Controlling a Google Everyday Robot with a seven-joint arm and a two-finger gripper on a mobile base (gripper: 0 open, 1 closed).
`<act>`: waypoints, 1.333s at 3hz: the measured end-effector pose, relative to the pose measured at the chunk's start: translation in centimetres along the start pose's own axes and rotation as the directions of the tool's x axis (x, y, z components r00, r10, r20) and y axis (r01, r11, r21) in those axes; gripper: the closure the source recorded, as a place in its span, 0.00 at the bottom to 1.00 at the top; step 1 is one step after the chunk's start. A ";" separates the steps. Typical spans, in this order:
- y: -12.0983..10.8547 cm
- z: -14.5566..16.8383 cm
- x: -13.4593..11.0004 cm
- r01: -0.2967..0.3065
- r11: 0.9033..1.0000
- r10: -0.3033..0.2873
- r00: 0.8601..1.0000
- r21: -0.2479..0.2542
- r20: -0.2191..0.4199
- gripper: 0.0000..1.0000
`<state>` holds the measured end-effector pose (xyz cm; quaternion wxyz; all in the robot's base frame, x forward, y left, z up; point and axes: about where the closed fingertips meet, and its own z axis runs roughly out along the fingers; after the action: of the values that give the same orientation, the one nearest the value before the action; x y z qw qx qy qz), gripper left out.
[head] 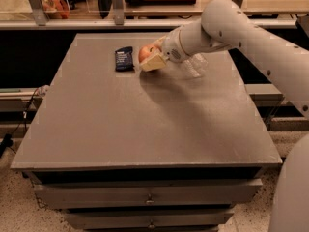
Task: Move apple near rxbar blueberry
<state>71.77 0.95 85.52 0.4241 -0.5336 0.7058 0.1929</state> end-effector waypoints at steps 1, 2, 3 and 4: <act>0.2 0.3 0.4 -0.012 1.000 0.012 1.000 -0.008 -0.003 0.00; 0.4 0.2 0.8 -0.024 1.000 0.024 1.000 -0.009 -0.004 0.00; 0.3 -3.1 1.5 -0.047 0.998 0.045 0.998 0.033 0.042 0.00; 1.4 -9.5 0.2 -0.040 0.993 0.023 0.989 0.115 0.148 0.00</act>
Offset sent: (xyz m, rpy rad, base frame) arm -0.0072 -0.0110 -0.0098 0.0100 0.0348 -0.0253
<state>66.74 -5.56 90.46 0.5025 -0.4807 0.6913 0.1962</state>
